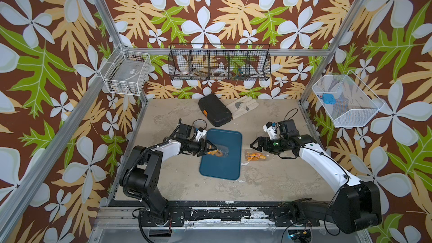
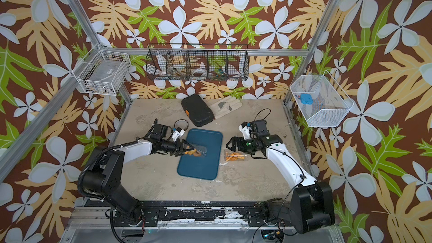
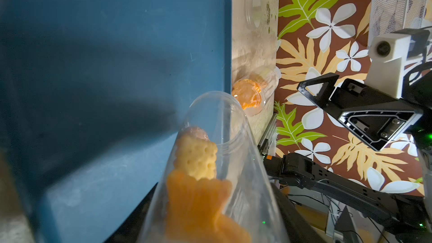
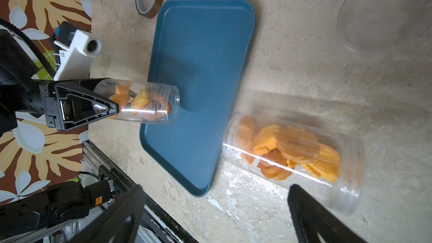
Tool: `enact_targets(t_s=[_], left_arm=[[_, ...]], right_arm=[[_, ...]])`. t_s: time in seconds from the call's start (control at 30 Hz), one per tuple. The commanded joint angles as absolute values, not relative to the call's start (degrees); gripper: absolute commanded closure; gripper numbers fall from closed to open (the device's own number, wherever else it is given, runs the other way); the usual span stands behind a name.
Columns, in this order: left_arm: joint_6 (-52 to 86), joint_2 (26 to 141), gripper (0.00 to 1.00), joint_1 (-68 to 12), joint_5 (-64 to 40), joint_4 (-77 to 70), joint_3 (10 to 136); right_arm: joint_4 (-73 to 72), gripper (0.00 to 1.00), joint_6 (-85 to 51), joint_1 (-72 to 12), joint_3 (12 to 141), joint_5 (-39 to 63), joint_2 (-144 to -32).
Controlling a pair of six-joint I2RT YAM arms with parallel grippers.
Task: Pour the cookies out of the jar
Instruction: Pour the cookies in the jar onto the tray.
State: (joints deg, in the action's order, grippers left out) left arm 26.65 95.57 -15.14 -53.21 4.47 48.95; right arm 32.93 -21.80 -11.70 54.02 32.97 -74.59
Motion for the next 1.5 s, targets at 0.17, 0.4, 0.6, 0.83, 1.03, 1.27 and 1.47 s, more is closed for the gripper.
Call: enact_targets(t_s=[0.17,0.4,0.6,0.83,1.03,1.27,1.47], left_arm=[[22.1,94.9,0.81,-14.8,-50.1,11.1,51.0],[18.3,93.5,0.82,-16.1,-41.5,16.2,53.6],[19.6,93.2,0.82,-15.6,-44.8,14.0,52.8],[25.3,94.3,0.81,-14.6,-52.1,8.8,51.0],[24.4,95.1,0.74,-14.6,-51.8,10.4,51.1],[22.7,93.8,0.72,-14.6,-45.0,13.6,52.2],[29.5,85.0,0.71,-15.6,-40.8,4.6,49.7]], right_arm=[[31.5,0.03,-22.0,-12.4,54.1,33.3,-75.1],[30.7,0.03,-22.3,-12.7,54.0,33.5,-75.6],[30.7,0.03,-22.4,-12.9,54.0,33.4,-75.5],[30.6,0.03,-22.5,-13.0,53.7,33.4,-75.2],[30.2,0.03,-22.6,-13.0,53.7,33.7,-75.4],[30.7,0.03,-22.4,-13.0,54.1,33.6,-75.3],[30.3,0.03,-22.5,-13.0,53.6,33.6,-75.3]])
